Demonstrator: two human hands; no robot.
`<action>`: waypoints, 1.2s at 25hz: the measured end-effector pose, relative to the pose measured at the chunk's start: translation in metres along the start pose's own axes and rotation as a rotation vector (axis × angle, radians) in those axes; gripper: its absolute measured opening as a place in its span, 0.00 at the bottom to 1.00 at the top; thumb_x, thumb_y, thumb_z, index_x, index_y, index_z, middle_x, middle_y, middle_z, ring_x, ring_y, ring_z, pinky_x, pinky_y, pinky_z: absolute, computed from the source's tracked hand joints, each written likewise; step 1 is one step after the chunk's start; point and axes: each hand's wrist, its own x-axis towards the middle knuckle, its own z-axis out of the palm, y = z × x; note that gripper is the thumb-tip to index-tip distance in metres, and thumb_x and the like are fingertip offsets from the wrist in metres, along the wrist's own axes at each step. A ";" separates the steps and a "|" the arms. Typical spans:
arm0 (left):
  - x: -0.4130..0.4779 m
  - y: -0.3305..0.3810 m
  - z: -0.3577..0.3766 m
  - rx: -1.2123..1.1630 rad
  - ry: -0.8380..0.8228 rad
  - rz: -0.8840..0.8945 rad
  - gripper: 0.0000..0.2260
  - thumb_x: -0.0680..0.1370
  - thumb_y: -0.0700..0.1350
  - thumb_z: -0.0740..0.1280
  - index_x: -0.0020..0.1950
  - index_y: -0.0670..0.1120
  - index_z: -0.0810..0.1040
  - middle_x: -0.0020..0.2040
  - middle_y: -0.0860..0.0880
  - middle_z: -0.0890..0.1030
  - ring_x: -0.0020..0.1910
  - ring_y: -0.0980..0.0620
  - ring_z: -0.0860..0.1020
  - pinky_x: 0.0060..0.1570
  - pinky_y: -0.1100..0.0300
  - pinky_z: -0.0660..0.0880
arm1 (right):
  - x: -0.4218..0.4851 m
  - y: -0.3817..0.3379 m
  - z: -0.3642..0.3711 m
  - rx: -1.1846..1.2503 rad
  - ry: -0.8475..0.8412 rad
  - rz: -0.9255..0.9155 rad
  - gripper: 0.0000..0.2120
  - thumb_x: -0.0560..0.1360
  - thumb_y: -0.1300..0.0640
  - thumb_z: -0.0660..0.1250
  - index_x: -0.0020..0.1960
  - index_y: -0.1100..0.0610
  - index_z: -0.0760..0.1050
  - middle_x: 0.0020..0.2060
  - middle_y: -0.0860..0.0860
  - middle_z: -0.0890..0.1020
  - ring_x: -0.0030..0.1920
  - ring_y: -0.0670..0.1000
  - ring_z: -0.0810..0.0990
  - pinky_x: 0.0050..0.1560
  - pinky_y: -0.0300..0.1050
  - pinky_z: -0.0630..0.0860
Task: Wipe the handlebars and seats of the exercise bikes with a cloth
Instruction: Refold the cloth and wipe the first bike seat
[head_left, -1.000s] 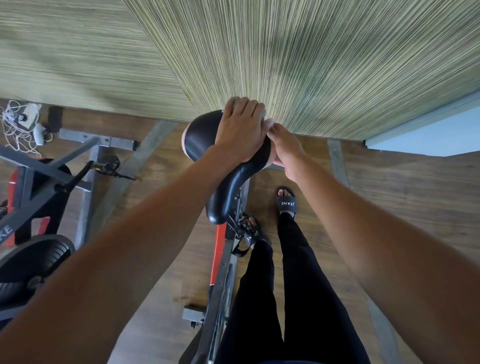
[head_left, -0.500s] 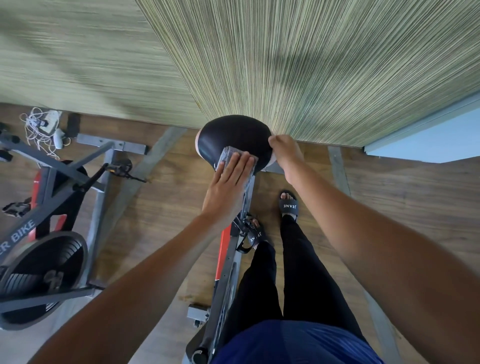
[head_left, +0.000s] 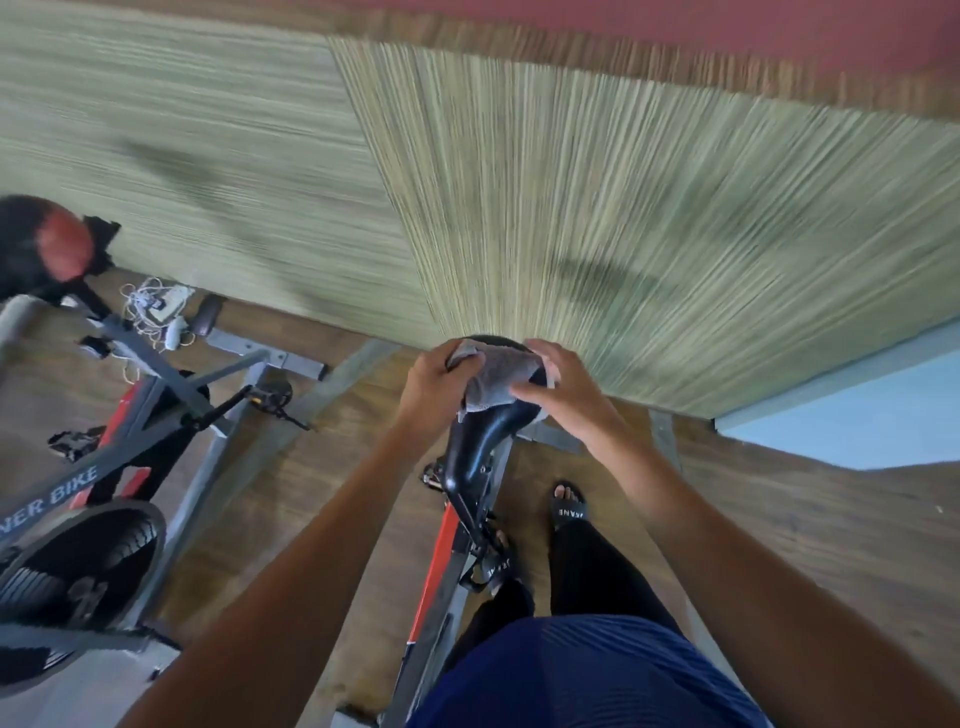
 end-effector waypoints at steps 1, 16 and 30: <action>-0.005 0.017 -0.006 -0.096 0.030 -0.004 0.10 0.77 0.42 0.67 0.35 0.49 0.78 0.30 0.48 0.77 0.31 0.49 0.74 0.35 0.55 0.69 | 0.004 -0.009 -0.003 -0.028 0.001 -0.028 0.34 0.72 0.52 0.76 0.74 0.49 0.66 0.69 0.46 0.67 0.69 0.46 0.65 0.69 0.46 0.63; -0.082 0.098 -0.025 -1.125 0.456 -0.140 0.10 0.77 0.30 0.65 0.58 0.32 0.75 0.46 0.39 0.84 0.43 0.46 0.85 0.43 0.57 0.83 | 0.052 -0.138 -0.027 0.602 -0.939 0.217 0.13 0.75 0.62 0.67 0.58 0.64 0.78 0.52 0.57 0.83 0.54 0.54 0.82 0.62 0.46 0.77; -0.446 0.058 0.012 -0.886 1.565 -0.180 0.04 0.74 0.29 0.69 0.41 0.36 0.79 0.29 0.46 0.81 0.23 0.55 0.78 0.21 0.65 0.74 | -0.248 -0.133 0.152 0.016 -1.540 0.189 0.10 0.80 0.65 0.61 0.59 0.65 0.77 0.51 0.59 0.84 0.47 0.54 0.85 0.47 0.48 0.84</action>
